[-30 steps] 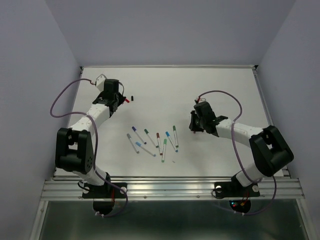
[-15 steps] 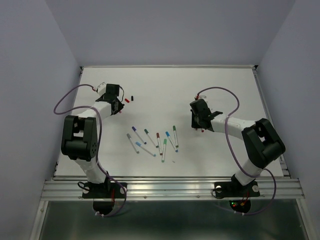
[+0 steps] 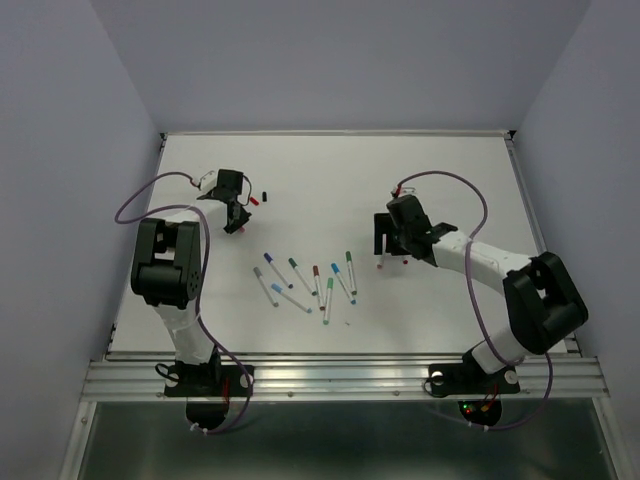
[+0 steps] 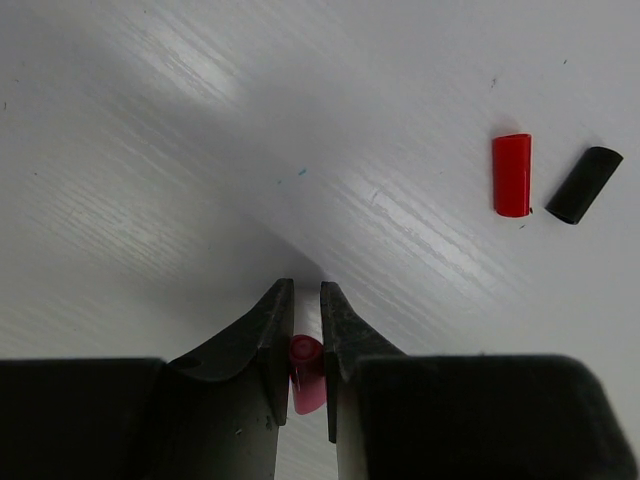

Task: Open the pen caps

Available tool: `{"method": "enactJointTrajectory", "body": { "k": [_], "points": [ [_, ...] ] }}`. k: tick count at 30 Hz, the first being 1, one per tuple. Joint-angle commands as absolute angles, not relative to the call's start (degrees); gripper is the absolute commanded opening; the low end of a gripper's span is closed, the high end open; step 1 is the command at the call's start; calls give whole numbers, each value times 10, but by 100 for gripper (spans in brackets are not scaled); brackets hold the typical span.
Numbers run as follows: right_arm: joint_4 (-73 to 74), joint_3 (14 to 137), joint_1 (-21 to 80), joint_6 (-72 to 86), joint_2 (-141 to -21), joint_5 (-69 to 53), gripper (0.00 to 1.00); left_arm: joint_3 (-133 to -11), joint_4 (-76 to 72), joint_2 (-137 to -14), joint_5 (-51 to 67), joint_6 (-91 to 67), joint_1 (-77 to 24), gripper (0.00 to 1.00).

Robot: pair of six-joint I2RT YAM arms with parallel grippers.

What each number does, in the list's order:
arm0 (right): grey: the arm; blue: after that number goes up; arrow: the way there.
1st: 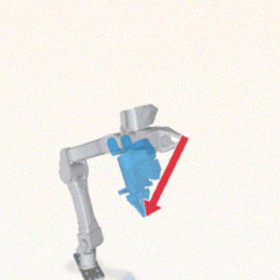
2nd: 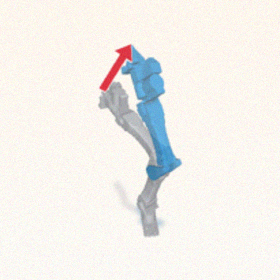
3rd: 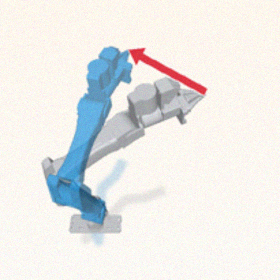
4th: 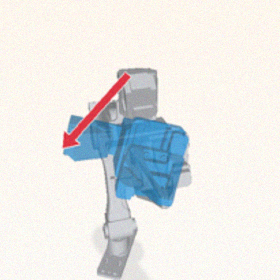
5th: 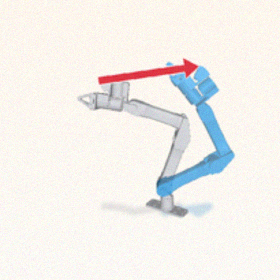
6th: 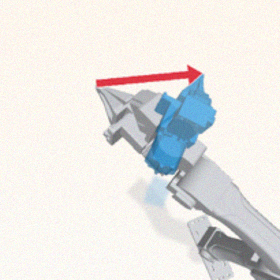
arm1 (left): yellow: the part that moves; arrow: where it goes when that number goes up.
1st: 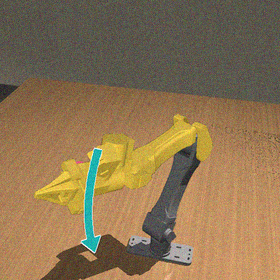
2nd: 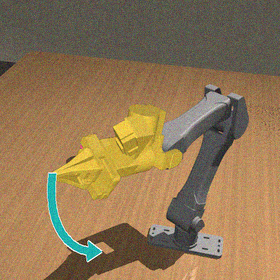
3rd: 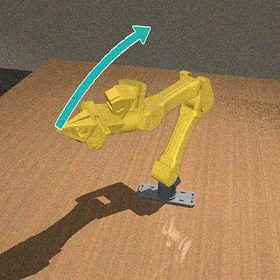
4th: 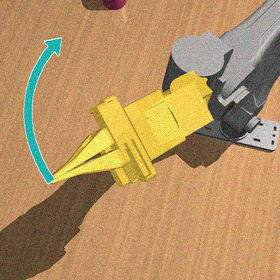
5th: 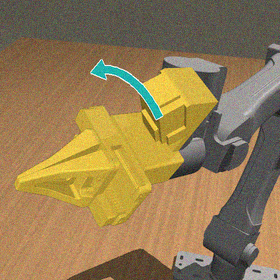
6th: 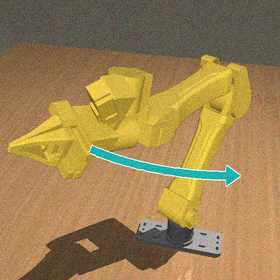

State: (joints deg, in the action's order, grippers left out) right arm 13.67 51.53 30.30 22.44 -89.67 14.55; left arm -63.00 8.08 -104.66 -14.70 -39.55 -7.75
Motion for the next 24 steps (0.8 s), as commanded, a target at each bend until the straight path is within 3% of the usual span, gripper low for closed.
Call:
{"method": "enactJointTrajectory", "body": {
  "k": [1,5,9,17,18,20,21,23,24],
  "points": [
    [130,522,302,190,-835,81,82,-655,91,-1048,-148,-403,-75,18],
    [130,521,302,175,-794,36,100,-657,85,-1049,-145,-406,-75,21],
    [130,514,302,171,-751,-1,100,-674,82,-1062,-142,-405,-76,28],
    [135,477,308,177,-717,-74,100,-707,88,-1095,-150,-416,-79,29],
    [137,468,314,178,-715,-74,100,-714,90,-1099,-149,-416,-80,35],
    [140,460,320,180,-712,-73,100,-727,92,-1105,-150,-417,-82,37],
    [141,454,325,180,-710,-73,100,-729,93,-1107,-152,-417,-83,46],
    [143,449,330,182,-708,-70,100,-734,94,-1109,-152,-417,-86,55],
    [144,447,330,183,-707,-70,100,-737,95,-1110,-151,-417,-87,55]
  ]
}}
